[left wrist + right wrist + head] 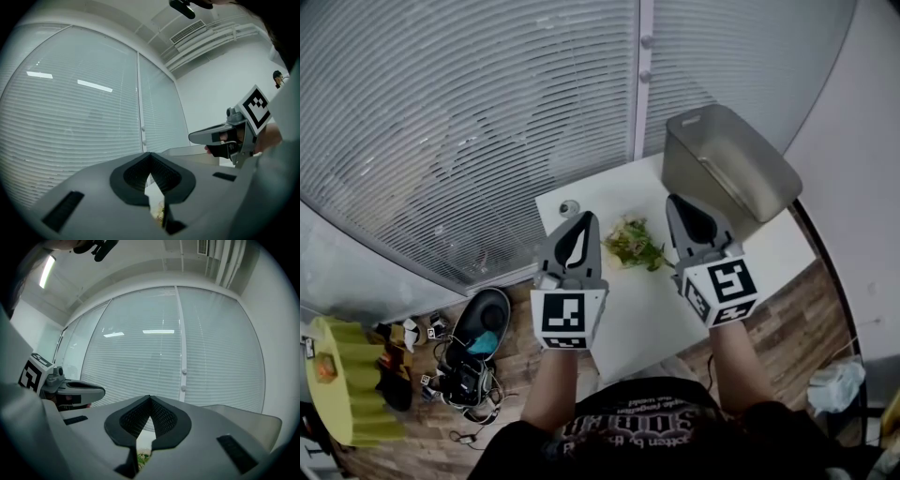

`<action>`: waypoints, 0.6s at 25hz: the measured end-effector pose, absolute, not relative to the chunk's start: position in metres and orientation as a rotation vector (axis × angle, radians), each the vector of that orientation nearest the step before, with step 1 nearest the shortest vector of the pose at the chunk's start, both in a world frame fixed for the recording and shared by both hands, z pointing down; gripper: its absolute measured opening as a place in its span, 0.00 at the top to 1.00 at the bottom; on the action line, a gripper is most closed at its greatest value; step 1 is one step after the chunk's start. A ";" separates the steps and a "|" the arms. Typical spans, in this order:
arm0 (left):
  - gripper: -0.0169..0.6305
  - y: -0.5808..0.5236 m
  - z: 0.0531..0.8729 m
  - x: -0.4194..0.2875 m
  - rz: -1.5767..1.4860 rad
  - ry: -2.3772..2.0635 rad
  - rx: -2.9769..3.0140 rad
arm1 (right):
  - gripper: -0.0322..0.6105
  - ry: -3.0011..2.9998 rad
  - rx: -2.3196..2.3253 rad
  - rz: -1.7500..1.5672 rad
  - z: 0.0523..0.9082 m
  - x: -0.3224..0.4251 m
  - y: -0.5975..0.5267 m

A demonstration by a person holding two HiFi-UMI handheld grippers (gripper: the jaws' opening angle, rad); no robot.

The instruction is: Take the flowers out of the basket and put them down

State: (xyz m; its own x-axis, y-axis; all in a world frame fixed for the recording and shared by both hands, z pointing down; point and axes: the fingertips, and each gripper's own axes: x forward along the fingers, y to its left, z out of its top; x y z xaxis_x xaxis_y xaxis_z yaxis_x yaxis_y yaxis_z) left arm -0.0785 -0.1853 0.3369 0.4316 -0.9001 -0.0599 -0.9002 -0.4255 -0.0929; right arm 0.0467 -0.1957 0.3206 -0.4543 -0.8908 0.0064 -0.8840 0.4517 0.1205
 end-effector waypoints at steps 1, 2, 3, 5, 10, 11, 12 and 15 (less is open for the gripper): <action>0.98 -0.186 0.337 -0.079 0.002 1.619 -2.562 | 0.91 -2.614 1.601 -0.158 0.320 0.046 -0.196; 0.98 -0.186 0.337 -0.079 0.002 1.620 -2.561 | 0.91 -2.609 1.598 -0.161 0.321 0.046 -0.196; 0.98 -0.187 0.336 -0.080 0.002 1.621 -2.561 | 0.91 -2.604 1.596 -0.160 0.321 0.045 -0.196; 0.98 -0.188 0.336 -0.079 0.000 1.619 -2.561 | 0.91 -2.600 1.597 -0.158 0.322 0.046 -0.196; 0.98 -0.193 0.338 -0.076 -0.007 1.616 -2.565 | 0.91 -2.601 1.609 -0.168 0.322 0.050 -0.201; 0.98 -0.193 0.338 -0.076 -0.008 1.615 -2.564 | 0.91 -2.604 1.610 -0.167 0.322 0.051 -0.202; 0.98 -0.194 0.338 -0.076 -0.008 1.615 -2.564 | 0.91 -2.610 1.608 -0.161 0.322 0.051 -0.202; 0.98 -0.195 0.338 -0.074 -0.009 1.616 -2.564 | 0.91 -2.625 1.609 -0.140 0.322 0.053 -0.203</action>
